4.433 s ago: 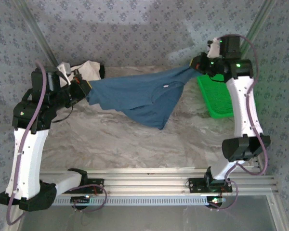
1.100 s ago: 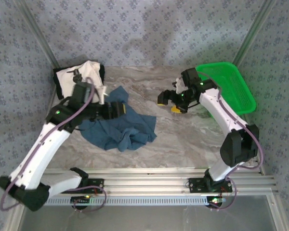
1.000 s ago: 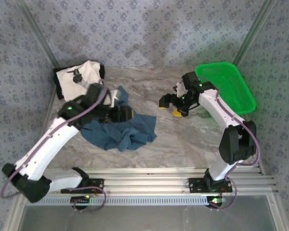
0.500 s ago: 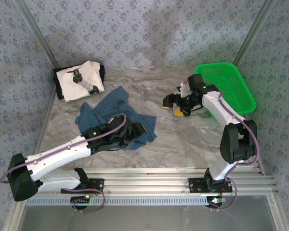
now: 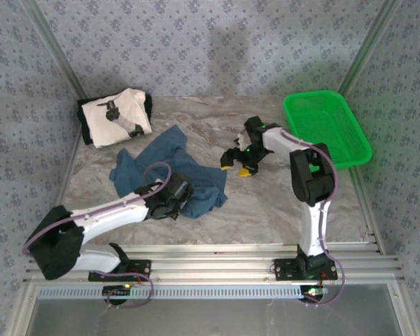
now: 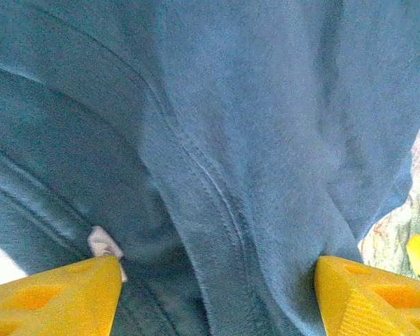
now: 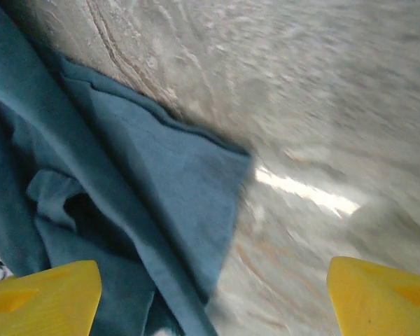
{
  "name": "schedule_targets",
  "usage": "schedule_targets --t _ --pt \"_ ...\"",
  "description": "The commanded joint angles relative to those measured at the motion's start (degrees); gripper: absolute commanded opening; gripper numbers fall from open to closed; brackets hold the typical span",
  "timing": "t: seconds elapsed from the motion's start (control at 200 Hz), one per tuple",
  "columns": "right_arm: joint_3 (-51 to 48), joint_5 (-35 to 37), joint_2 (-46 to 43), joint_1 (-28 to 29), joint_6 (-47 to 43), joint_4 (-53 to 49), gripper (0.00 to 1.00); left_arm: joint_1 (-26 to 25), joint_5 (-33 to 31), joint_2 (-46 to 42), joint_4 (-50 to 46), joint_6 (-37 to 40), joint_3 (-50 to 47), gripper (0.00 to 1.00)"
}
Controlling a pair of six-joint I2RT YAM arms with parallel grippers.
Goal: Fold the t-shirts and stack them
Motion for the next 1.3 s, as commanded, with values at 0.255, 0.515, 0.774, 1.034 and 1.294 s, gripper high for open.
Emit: schedule_targets --t 0.255,0.515,0.774,1.034,1.294 --pt "14.46 8.90 13.34 5.27 4.16 -6.42 0.46 -1.98 8.48 10.53 14.87 -1.85 3.27 0.64" --pt "8.31 13.45 9.55 2.46 9.41 0.97 0.00 3.48 6.63 -0.66 5.29 6.45 -0.48 0.08" --pt "-8.15 16.31 -10.82 -5.28 16.89 13.65 0.00 21.00 7.64 -24.66 -8.80 17.93 -7.10 0.00" --pt "-22.41 23.28 -33.67 -13.54 17.86 12.30 0.00 44.73 27.61 -28.16 -12.76 35.58 -0.90 0.00" --pt "-25.22 23.31 -46.42 -19.36 17.80 11.63 0.00 46.82 38.01 -10.23 -5.11 48.78 21.59 0.00"
